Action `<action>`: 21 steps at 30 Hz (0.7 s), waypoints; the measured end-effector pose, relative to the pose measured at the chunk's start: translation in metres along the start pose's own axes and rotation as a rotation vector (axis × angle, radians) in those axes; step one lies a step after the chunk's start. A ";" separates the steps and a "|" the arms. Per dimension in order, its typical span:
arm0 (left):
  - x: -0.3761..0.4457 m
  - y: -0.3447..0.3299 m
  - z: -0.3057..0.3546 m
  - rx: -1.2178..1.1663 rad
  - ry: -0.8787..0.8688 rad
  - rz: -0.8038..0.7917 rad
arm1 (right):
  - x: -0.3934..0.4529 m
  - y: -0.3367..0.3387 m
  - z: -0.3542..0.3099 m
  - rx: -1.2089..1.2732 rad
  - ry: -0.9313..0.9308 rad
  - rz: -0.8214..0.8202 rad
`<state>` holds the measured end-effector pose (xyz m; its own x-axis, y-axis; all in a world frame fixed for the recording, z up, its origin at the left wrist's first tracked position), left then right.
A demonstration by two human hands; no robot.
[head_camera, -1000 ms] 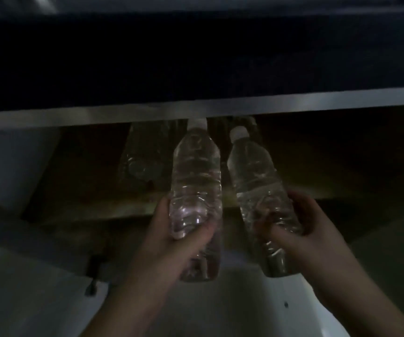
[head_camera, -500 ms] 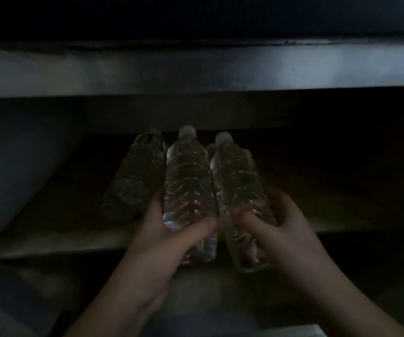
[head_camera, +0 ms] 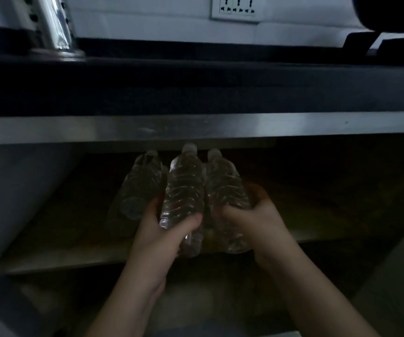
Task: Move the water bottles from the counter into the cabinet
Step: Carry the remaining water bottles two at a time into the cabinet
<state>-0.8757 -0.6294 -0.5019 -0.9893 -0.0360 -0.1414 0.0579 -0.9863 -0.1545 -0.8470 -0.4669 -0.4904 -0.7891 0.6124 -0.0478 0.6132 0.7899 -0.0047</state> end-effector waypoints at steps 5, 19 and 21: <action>-0.001 -0.001 -0.007 -0.106 0.056 -0.029 | -0.001 0.006 0.001 0.129 -0.146 -0.083; -0.001 0.000 -0.016 -0.011 -0.125 0.010 | 0.010 0.020 0.008 -0.299 0.251 0.102; 0.002 -0.001 -0.018 0.071 -0.189 0.050 | 0.014 0.015 0.010 -0.378 0.306 0.177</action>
<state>-0.8751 -0.6253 -0.5192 -0.9933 -0.1082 0.0400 0.1047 -0.9911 -0.0818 -0.8485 -0.4472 -0.5011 -0.6835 0.6746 0.2790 0.7272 0.5957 0.3412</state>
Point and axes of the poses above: each hand's wrist, its own x-axis towards the middle knuckle, its own y-axis out of the back of the hand, z = x × y, the point moved 1 cm from there along x, towards the middle knuckle, and after that the axes turned 11 degrees about z, right-handed, at the moved point
